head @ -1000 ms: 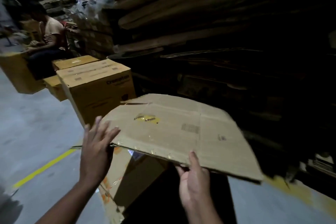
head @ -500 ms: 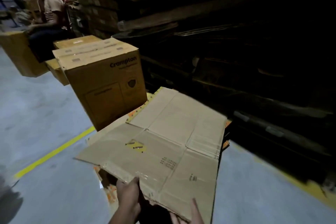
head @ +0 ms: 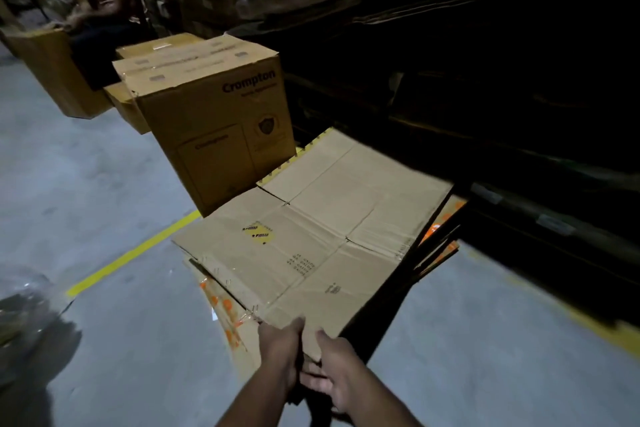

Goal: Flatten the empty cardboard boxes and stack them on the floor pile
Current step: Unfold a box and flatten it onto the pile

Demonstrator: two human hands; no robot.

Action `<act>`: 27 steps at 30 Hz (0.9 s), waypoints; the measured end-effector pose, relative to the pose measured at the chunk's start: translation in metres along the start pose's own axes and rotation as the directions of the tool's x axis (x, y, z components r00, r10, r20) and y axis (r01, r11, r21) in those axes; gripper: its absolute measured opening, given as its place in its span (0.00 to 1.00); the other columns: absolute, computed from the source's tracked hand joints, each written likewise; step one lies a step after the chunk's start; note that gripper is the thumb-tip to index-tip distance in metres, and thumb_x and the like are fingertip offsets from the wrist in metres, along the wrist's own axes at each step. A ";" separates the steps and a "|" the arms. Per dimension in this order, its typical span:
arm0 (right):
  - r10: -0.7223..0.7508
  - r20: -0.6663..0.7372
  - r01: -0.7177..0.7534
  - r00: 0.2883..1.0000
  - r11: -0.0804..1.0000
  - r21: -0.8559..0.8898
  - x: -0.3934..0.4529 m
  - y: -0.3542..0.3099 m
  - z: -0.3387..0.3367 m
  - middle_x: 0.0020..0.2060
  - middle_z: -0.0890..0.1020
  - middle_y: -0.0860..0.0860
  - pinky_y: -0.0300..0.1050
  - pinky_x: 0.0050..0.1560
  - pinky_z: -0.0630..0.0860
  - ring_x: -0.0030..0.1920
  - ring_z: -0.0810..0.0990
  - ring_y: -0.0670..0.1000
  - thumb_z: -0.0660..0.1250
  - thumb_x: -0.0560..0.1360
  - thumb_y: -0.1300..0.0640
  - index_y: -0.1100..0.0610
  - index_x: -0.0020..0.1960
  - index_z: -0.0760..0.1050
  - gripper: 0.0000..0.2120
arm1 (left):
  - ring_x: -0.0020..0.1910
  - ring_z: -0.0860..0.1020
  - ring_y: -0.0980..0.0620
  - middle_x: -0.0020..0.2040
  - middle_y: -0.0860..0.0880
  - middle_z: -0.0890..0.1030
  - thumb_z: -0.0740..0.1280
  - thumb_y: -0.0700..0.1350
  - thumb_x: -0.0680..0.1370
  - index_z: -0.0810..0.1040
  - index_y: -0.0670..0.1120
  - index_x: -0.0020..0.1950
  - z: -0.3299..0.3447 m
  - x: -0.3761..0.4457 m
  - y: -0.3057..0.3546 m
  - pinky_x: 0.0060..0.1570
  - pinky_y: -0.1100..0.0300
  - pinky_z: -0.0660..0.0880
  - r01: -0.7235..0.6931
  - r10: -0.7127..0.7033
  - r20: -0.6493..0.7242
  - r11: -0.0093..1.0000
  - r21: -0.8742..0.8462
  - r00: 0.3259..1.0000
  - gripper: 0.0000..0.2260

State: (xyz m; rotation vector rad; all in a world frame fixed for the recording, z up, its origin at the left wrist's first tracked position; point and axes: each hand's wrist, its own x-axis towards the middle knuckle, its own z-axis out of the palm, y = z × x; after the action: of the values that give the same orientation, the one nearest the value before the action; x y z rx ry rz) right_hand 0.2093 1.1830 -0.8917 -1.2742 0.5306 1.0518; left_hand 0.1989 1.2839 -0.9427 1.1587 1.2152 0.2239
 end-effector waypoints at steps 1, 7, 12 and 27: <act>0.023 0.021 -0.020 1.000 0.989 -0.145 0.001 0.001 -0.004 0.42 0.81 0.56 0.45 0.34 0.81 0.37 0.83 0.50 0.58 0.84 0.48 0.60 0.64 0.70 0.17 | 0.46 0.83 0.40 0.52 0.37 0.83 0.75 0.36 0.72 0.75 0.38 0.59 -0.002 0.000 0.000 0.52 0.45 0.81 -0.023 0.023 -0.030 1.000 0.003 0.999 0.18; -0.044 0.032 0.052 0.999 0.946 -0.320 0.003 -0.003 -0.035 0.43 0.78 0.55 0.41 0.34 0.78 0.41 0.79 0.50 0.61 0.83 0.52 0.61 0.56 0.75 0.12 | 0.57 0.79 0.35 0.59 0.38 0.79 0.70 0.38 0.76 0.64 0.45 0.75 -0.050 0.025 0.025 0.59 0.45 0.76 -0.087 0.191 -0.211 0.903 0.421 0.959 0.29; -0.255 -0.058 0.231 0.965 0.935 -0.269 0.000 -0.018 -0.047 0.43 0.79 0.55 0.41 0.37 0.79 0.42 0.80 0.50 0.62 0.82 0.56 0.59 0.50 0.76 0.07 | 0.58 0.78 0.35 0.62 0.36 0.78 0.71 0.41 0.74 0.69 0.40 0.69 -0.054 0.034 0.034 0.58 0.46 0.78 -0.042 0.178 -0.156 0.777 0.628 0.972 0.25; -0.734 -0.329 0.503 0.595 0.659 -0.560 -0.127 -0.072 -0.160 0.52 0.80 0.51 0.51 0.51 0.80 0.47 0.81 0.51 0.64 0.79 0.53 0.48 0.50 0.76 0.03 | 0.53 0.80 0.50 0.58 0.48 0.79 0.73 0.46 0.77 0.71 0.45 0.71 0.107 -0.171 0.070 0.57 0.53 0.77 -0.630 0.446 0.484 0.701 0.334 0.753 0.24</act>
State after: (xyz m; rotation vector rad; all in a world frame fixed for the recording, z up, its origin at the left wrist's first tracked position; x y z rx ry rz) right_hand 0.2470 0.9935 -0.7938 -1.9742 0.1994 0.1561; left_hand 0.2467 1.1376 -0.7944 1.9102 0.5545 0.1389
